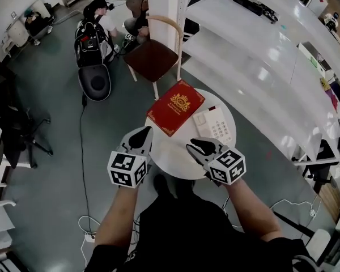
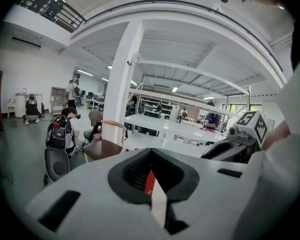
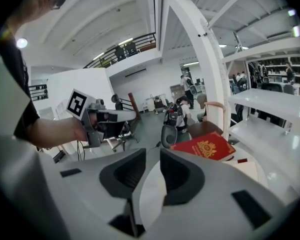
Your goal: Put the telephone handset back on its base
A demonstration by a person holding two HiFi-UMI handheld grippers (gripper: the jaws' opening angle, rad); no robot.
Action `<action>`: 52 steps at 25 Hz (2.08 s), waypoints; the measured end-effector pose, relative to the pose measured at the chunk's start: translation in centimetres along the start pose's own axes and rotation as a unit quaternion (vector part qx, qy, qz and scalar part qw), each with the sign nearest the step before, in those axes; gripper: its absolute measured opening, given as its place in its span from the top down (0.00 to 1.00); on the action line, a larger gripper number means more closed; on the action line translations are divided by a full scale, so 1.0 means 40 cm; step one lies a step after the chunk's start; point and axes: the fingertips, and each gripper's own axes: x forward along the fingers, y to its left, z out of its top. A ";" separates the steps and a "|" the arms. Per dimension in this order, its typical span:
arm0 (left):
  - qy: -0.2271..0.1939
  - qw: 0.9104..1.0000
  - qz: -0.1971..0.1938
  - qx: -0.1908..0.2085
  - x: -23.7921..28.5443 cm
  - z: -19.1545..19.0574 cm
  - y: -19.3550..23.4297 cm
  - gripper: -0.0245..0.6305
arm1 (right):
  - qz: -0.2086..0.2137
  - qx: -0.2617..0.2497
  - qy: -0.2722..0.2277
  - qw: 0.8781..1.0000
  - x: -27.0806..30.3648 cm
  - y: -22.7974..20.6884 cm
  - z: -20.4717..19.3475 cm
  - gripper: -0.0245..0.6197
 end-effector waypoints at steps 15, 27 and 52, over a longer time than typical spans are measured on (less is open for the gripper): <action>0.046 0.998 -0.027 -0.044 0.050 -0.190 0.039 0.95 | 0.001 -0.073 0.191 0.979 0.204 -0.015 -0.288 0.66; 0.067 0.995 -0.037 -0.058 0.055 -0.302 0.057 0.95 | -0.019 -0.094 0.282 0.955 0.308 -0.054 -0.446 0.57; 0.061 0.995 -0.037 -0.074 -0.009 -0.299 0.094 0.95 | -0.036 -0.198 0.384 0.901 0.394 -0.099 -0.544 0.63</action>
